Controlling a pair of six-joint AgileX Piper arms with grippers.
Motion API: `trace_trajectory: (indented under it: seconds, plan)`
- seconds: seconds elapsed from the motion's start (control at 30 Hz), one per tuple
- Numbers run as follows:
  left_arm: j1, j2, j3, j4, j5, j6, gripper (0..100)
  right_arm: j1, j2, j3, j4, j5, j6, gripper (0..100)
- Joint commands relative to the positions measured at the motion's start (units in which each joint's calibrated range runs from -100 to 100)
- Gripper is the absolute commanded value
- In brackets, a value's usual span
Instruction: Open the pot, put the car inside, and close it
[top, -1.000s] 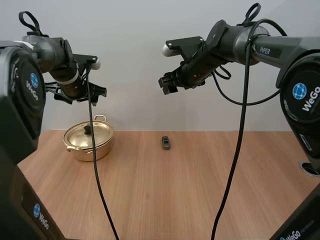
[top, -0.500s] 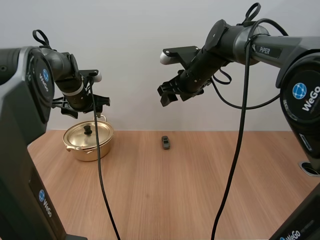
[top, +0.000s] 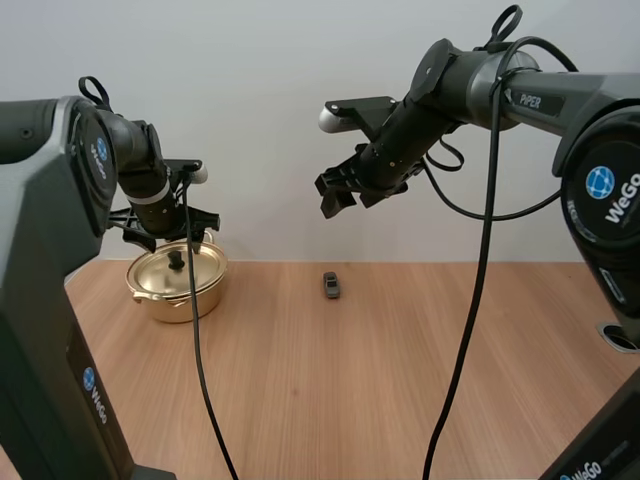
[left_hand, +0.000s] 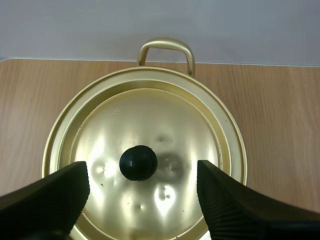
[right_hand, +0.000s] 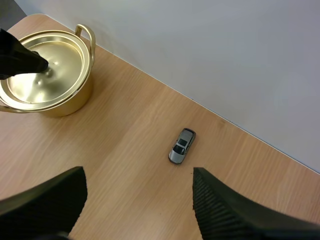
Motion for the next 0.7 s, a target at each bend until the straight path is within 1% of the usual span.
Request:
trace_trajectory:
  seconds: [0.0, 0.1, 0.43, 0.67]
  plan:
    - [0.00, 0.5, 0.1, 0.0, -1.4, 1.0, 100, 0.0, 0.0, -0.1, 0.0, 0.0, 0.0, 100]
    - [0.00, 1.1, 0.1, 0.0, -2.2, 2.1, 100, 0.0, 0.0, -0.1, 0.0, 0.0, 0.0, 100]
    - [0.00, 3.8, 0.1, 0.0, -3.3, 2.7, 100, 0.0, -0.1, -0.1, 0.0, 0.5, 0.0, 100]
    - [0.00, 4.9, 0.1, 0.0, -6.4, 3.7, 100, 0.0, -0.1, -0.1, 0.0, 0.5, 0.0, 100]
